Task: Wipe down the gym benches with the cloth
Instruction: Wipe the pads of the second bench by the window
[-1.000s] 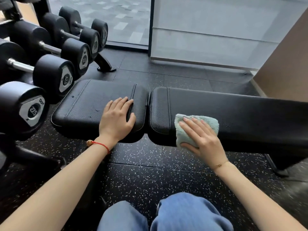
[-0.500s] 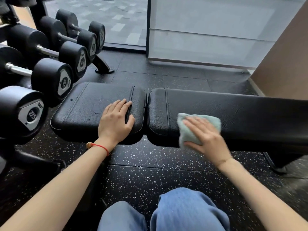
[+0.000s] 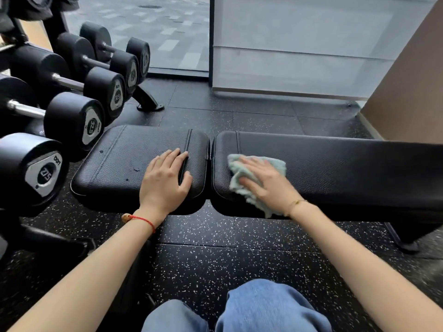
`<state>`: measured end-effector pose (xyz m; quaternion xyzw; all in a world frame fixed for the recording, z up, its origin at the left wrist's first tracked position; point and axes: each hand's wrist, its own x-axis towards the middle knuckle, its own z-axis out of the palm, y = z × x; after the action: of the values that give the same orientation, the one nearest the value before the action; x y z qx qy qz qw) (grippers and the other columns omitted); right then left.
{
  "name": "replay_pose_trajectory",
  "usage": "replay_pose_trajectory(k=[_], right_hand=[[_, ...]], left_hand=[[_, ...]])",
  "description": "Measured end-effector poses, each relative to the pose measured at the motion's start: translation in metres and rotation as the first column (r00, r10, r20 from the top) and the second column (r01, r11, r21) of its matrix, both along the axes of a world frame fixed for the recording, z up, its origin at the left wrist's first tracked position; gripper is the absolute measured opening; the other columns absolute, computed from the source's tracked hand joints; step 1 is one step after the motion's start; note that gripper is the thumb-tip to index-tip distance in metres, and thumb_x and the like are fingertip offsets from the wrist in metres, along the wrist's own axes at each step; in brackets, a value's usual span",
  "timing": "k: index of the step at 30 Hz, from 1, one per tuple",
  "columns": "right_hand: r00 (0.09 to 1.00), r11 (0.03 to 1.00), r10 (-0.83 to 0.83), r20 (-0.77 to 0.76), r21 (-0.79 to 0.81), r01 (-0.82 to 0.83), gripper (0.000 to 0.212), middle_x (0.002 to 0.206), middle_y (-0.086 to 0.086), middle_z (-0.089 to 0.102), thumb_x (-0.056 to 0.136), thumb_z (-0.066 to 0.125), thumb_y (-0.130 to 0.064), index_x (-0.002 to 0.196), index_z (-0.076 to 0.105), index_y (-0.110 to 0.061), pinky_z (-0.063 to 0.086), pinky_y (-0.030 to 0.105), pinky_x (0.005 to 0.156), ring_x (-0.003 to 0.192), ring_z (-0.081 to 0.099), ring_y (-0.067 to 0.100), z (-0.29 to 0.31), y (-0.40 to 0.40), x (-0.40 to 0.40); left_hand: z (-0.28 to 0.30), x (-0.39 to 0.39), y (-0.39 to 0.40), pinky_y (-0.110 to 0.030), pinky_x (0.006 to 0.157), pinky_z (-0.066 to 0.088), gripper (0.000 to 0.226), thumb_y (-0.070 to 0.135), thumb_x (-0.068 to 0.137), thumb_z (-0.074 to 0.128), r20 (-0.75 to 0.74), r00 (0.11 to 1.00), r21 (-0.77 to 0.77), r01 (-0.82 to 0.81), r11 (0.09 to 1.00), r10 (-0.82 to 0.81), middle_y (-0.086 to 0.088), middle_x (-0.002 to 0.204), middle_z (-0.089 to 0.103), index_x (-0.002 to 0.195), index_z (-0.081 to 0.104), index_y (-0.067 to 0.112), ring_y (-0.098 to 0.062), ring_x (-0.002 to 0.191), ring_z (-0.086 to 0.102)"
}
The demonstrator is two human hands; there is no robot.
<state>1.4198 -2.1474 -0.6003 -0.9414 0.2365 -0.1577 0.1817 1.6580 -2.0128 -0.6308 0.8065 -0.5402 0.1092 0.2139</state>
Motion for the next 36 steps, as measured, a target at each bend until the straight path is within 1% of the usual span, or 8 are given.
replay_pose_trajectory(k=[5, 9, 13, 17, 20, 28, 32, 36], right_hand=[[0.931, 0.944, -0.326, -0.164, -0.014, 0.328, 0.052, 0.157, -0.004, 0.026, 0.099, 0.037, -0.046, 0.147, 0.033, -0.026, 0.01, 0.038, 0.118, 0.146, 0.019, 0.026, 0.008, -0.086, 0.048], [0.974, 0.992, -0.127, -0.187, -0.052, 0.119, 0.051, 0.157, -0.002, 0.025, 0.098, 0.041, -0.041, 0.146, 0.034, -0.026, 0.002, 0.044, 0.118, 0.147, 0.014, 0.025, 0.003, -0.046, 0.106], [1.0, 1.0, 0.015, -0.024, -0.006, -0.016, 0.047, 0.153, -0.006, 0.034, 0.097, 0.047, -0.038, 0.142, 0.042, -0.026, 0.004, 0.038, 0.121, 0.145, 0.019, 0.015, -0.004, -0.011, 0.041], [0.969, 0.968, -0.247, 0.002, 0.052, 0.246, 0.039, 0.148, -0.003, 0.042, 0.096, 0.052, -0.028, 0.135, 0.05, -0.026, 0.017, 0.038, 0.119, 0.14, 0.032, 0.02, 0.008, -0.074, -0.004], [0.928, 0.933, -0.358, -0.106, -0.01, 0.359, 0.047, 0.151, -0.002, 0.038, 0.095, 0.043, -0.044, 0.138, 0.047, -0.026, 0.017, 0.041, 0.118, 0.14, 0.033, 0.025, 0.011, -0.107, 0.031], [0.998, 0.999, -0.051, -0.021, 0.004, 0.051, 0.049, 0.154, -0.011, 0.027, 0.097, 0.047, -0.038, 0.145, 0.037, -0.03, -0.003, 0.033, 0.12, 0.145, 0.013, 0.01, -0.001, -0.008, -0.01], [0.932, 0.932, -0.361, -0.012, -0.007, 0.361, 0.041, 0.149, 0.0, 0.041, 0.095, 0.054, -0.023, 0.136, 0.05, -0.022, 0.01, 0.03, 0.117, 0.141, 0.031, 0.022, 0.006, -0.047, -0.077], [0.849, 0.856, -0.516, -0.113, -0.042, 0.515, 0.048, 0.151, 0.004, 0.038, 0.094, 0.046, -0.043, 0.137, 0.047, -0.023, 0.015, 0.041, 0.118, 0.14, 0.031, 0.026, 0.006, -0.071, -0.052]], left_hand=[[0.0, -0.004, -0.001, -0.04, 0.117, 0.026, 0.059, 0.043, 0.087, 0.036, -0.002, 1.0, 0.01, -0.015, 1.0, 0.015, -0.005, 0.146, 0.051, 0.138, 0.054, 0.018, -0.024, 0.137, 0.042], [0.0, -0.003, -0.002, -0.038, 0.117, 0.026, 0.059, 0.044, 0.087, 0.036, 0.006, 1.0, 0.014, -0.012, 1.0, 0.012, -0.003, 0.146, 0.05, 0.138, 0.053, 0.02, -0.022, 0.137, 0.042], [-0.001, -0.001, -0.001, -0.038, 0.117, 0.025, 0.057, 0.043, 0.089, 0.038, 0.01, 1.0, 0.004, 0.001, 1.0, -0.001, -0.003, 0.146, 0.05, 0.139, 0.053, 0.02, -0.022, 0.137, 0.042], [-0.001, -0.002, -0.001, -0.038, 0.118, 0.026, 0.057, 0.042, 0.089, 0.038, 0.007, 1.0, -0.003, -0.006, 1.0, 0.006, -0.003, 0.146, 0.051, 0.138, 0.054, 0.019, -0.022, 0.137, 0.042], [-0.001, -0.003, -0.002, -0.04, 0.117, 0.027, 0.057, 0.042, 0.088, 0.038, 0.007, 1.0, 0.01, -0.006, 1.0, 0.006, -0.003, 0.145, 0.051, 0.137, 0.054, 0.019, -0.022, 0.136, 0.043], [0.002, -0.004, 0.0, -0.042, 0.115, 0.029, 0.059, 0.044, 0.087, 0.036, 0.002, 1.0, 0.013, -0.001, 1.0, 0.001, -0.005, 0.144, 0.053, 0.135, 0.056, 0.019, -0.024, 0.135, 0.044], [0.003, -0.005, 0.002, -0.042, 0.116, 0.028, 0.061, 0.046, 0.086, 0.034, -0.015, 1.0, 0.023, 0.001, 1.0, -0.001, -0.006, 0.144, 0.052, 0.136, 0.056, 0.018, -0.026, 0.136, 0.043], [0.005, -0.008, 0.001, -0.042, 0.115, 0.029, 0.062, 0.046, 0.085, 0.032, -0.027, 1.0, 0.041, 0.0, 0.999, 0.002, -0.007, 0.143, 0.053, 0.135, 0.056, 0.017, -0.027, 0.135, 0.044]])
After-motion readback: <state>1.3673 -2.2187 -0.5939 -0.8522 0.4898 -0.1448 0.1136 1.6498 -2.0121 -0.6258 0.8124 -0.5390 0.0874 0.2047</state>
